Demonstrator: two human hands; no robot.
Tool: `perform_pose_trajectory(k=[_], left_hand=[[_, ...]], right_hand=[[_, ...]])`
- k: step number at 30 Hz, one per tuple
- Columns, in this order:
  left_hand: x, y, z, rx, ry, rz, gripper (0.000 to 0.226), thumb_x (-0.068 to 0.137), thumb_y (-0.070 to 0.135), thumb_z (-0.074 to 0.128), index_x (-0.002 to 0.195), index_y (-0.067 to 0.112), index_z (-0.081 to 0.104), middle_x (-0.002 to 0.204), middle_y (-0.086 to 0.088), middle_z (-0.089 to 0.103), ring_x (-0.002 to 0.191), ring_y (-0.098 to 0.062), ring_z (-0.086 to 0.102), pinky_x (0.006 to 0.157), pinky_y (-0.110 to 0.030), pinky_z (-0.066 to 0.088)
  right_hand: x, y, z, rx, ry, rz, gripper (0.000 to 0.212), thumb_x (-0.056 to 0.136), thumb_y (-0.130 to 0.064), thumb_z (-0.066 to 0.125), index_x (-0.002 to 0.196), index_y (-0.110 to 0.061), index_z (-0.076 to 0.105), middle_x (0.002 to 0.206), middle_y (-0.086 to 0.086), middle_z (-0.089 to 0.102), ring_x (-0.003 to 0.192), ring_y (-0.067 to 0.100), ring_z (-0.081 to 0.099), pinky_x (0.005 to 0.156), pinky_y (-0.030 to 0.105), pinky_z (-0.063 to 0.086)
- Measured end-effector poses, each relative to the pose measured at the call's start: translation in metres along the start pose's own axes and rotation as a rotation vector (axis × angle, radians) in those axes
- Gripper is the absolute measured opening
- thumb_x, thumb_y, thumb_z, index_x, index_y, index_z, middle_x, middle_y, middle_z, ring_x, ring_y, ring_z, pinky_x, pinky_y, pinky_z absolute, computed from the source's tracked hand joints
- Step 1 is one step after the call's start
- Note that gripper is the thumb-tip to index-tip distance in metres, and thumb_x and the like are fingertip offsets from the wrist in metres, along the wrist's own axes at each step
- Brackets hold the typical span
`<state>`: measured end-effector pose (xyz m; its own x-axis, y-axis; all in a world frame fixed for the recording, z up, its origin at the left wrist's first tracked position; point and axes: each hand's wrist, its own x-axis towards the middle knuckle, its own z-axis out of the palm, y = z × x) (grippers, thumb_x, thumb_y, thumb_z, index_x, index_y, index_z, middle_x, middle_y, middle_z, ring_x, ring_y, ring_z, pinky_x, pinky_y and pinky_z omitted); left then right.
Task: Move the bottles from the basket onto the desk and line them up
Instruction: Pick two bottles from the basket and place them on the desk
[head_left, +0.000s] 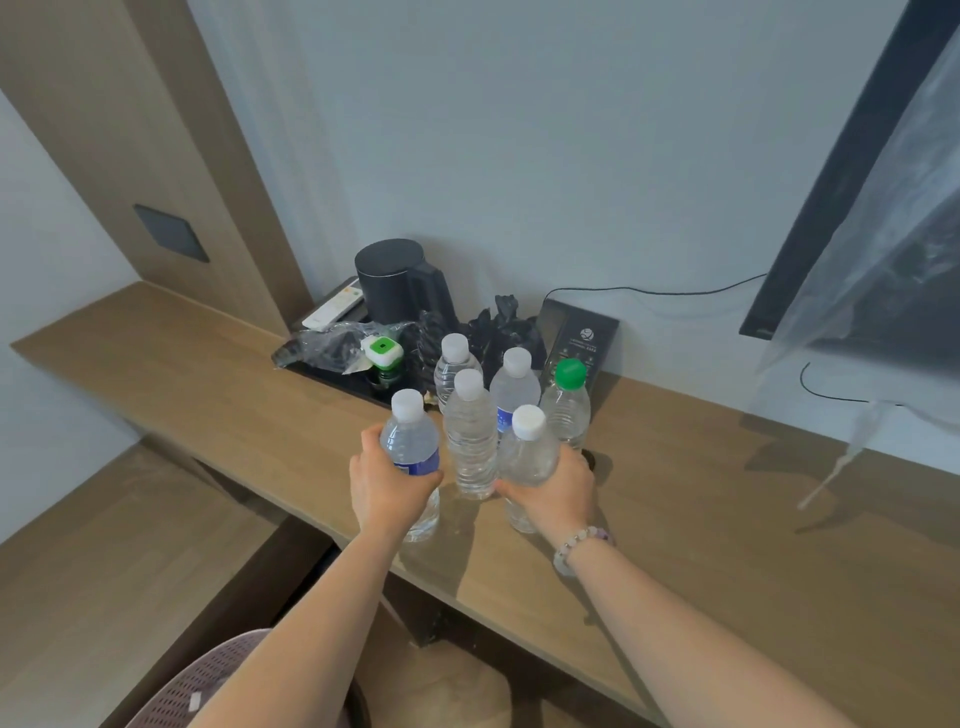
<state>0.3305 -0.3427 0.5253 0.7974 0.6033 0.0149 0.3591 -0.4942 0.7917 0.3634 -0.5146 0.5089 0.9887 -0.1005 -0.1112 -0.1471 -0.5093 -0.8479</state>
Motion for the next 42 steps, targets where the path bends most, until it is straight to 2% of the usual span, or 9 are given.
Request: perform_pose_trajectory(k=[4,7,15,19,23,26,32,35,42], left_hand=[[0.013,0.0,0.007,0.003,-0.005,0.007,0.076,0.057,0.025,0.089,0.117,0.017,0.044,0.108,-0.002,0.055,0.104,-0.023,0.051,0.079,-0.037,0.047],[0.021,0.002,0.013,-0.013,-0.001,-0.004,0.077,0.057,0.027,0.089,0.118,0.016,0.044,0.11,-0.004,0.057,0.105,-0.025,0.053,0.081,-0.04,0.048],[0.036,0.01,0.019,-0.084,-0.031,-0.078,0.07,0.064,0.017,0.082,0.121,0.017,0.043,0.111,-0.004,0.06,0.103,-0.027,0.057,0.075,-0.031,0.041],[0.041,0.013,0.015,-0.108,-0.054,-0.059,0.072,0.065,0.015,0.082,0.125,0.018,0.043,0.115,-0.003,0.06,0.106,-0.026,0.056,0.08,-0.031,0.04],[0.046,0.017,0.015,-0.149,-0.093,-0.05,0.07,0.065,0.011,0.081,0.125,0.016,0.043,0.112,-0.002,0.057,0.101,-0.021,0.053,0.084,-0.033,0.042],[0.051,0.018,0.013,-0.155,-0.154,-0.056,0.069,0.066,0.006,0.078,0.124,0.015,0.043,0.107,0.002,0.053,0.096,-0.017,0.049,0.083,-0.032,0.042],[0.066,0.015,0.005,-0.028,-0.32,0.003,0.069,0.046,0.018,0.075,0.11,0.005,0.052,0.103,-0.007,0.059,0.095,-0.029,0.061,0.062,-0.022,0.042],[0.063,0.01,0.001,0.035,-0.374,-0.049,0.069,0.064,0.007,0.074,0.123,0.01,0.038,0.105,-0.003,0.052,0.096,-0.026,0.054,0.072,-0.032,0.043],[0.049,0.006,0.005,0.068,-0.289,-0.105,0.065,0.075,0.02,0.076,0.127,0.013,0.038,0.116,-0.01,0.056,0.11,-0.032,0.053,0.079,-0.033,0.04]], right_hand=[[0.007,-0.006,0.005,-0.031,0.014,0.013,0.058,0.049,-0.039,0.09,0.096,-0.018,0.063,0.098,-0.004,0.068,0.09,0.015,0.062,0.069,0.023,0.045],[0.006,-0.01,0.007,-0.057,0.03,0.024,0.059,0.052,-0.041,0.088,0.1,-0.019,0.062,0.1,-0.003,0.068,0.095,0.018,0.063,0.074,0.027,0.049],[0.006,-0.015,0.021,0.008,0.092,0.109,0.063,0.053,-0.036,0.089,0.106,-0.019,0.061,0.102,-0.003,0.07,0.096,0.019,0.066,0.077,0.026,0.051],[0.007,-0.017,0.028,0.037,0.128,0.124,0.081,0.055,-0.031,0.09,0.121,-0.015,0.047,0.111,0.005,0.065,0.101,0.026,0.062,0.084,0.037,0.051],[0.005,-0.016,0.033,0.11,0.161,0.113,0.08,0.055,-0.022,0.09,0.121,-0.012,0.046,0.114,0.007,0.062,0.104,0.026,0.061,0.088,0.041,0.05],[0.006,-0.016,0.034,0.092,0.172,0.11,0.082,0.056,-0.02,0.09,0.125,-0.012,0.046,0.124,0.008,0.049,0.11,0.026,0.054,0.095,0.04,0.046],[0.004,-0.017,0.034,0.096,0.17,0.12,0.082,0.06,-0.018,0.088,0.129,-0.013,0.042,0.13,0.008,0.044,0.114,0.027,0.052,0.097,0.039,0.045],[0.002,-0.019,0.031,0.084,0.166,0.127,0.082,0.063,-0.019,0.087,0.13,-0.012,0.04,0.129,0.007,0.047,0.115,0.027,0.053,0.095,0.039,0.045],[0.0,-0.016,0.029,-0.021,0.139,0.078,0.08,0.066,-0.022,0.084,0.131,-0.012,0.039,0.128,0.009,0.051,0.115,0.028,0.054,0.093,0.04,0.047]])
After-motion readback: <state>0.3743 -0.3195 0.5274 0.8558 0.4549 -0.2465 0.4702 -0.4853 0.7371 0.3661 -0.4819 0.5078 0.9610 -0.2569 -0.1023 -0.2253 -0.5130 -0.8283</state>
